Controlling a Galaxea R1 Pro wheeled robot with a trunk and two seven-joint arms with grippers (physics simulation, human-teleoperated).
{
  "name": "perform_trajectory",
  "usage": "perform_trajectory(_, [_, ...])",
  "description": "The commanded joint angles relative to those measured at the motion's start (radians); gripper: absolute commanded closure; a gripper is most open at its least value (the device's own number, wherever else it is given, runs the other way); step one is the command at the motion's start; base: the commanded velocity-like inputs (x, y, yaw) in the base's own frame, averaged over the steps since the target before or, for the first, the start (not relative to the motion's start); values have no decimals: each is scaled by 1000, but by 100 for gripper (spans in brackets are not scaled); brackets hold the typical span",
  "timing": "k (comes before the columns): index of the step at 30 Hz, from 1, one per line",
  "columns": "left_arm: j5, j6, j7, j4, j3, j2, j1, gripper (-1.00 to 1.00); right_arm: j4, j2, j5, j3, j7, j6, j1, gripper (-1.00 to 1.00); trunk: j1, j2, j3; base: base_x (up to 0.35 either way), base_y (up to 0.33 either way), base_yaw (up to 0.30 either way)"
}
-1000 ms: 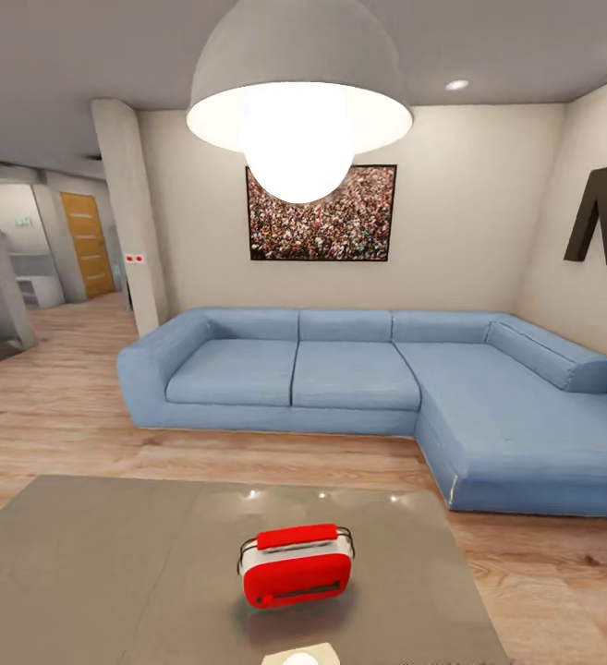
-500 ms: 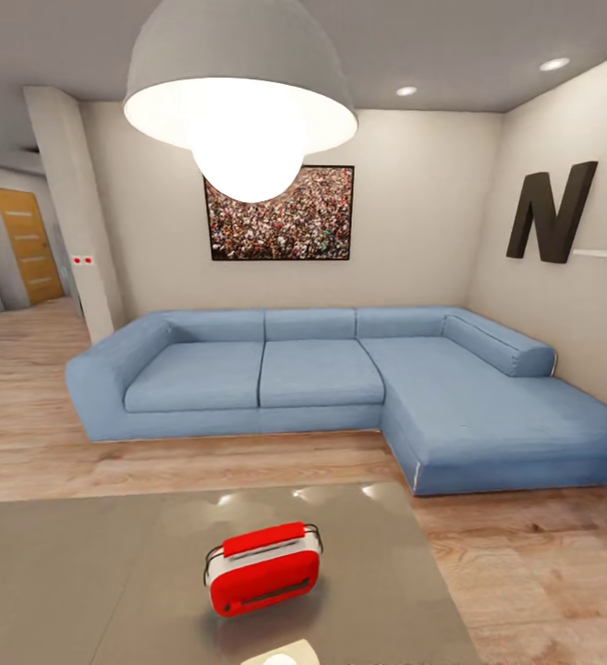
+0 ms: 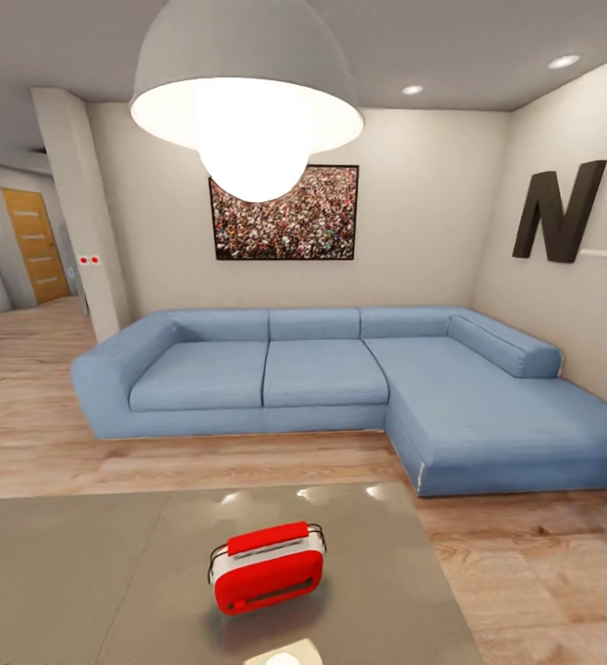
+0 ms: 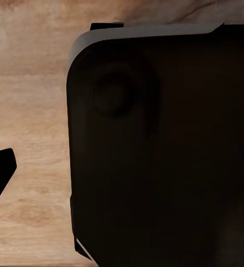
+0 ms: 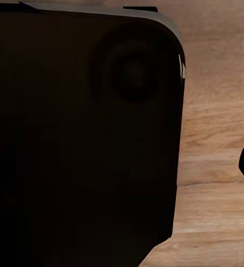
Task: Turn on the radio receiver that's on the table in the living room.
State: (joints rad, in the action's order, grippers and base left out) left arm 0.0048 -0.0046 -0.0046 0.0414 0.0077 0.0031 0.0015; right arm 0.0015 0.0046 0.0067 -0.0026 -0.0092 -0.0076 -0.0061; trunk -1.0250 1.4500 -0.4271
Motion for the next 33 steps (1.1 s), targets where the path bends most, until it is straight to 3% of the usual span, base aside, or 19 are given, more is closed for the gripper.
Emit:
perform_trajectory(1, [0,0,0,0,0,0,0,-100,0,0,1,1,0,0,0,-100,0,0,0,0,0,213])
perform_trajectory(33, [1,0,6,0,0,0,0,-100,0,-1,5,4,3,0,0,-100,0,0,-2,0,0,26])
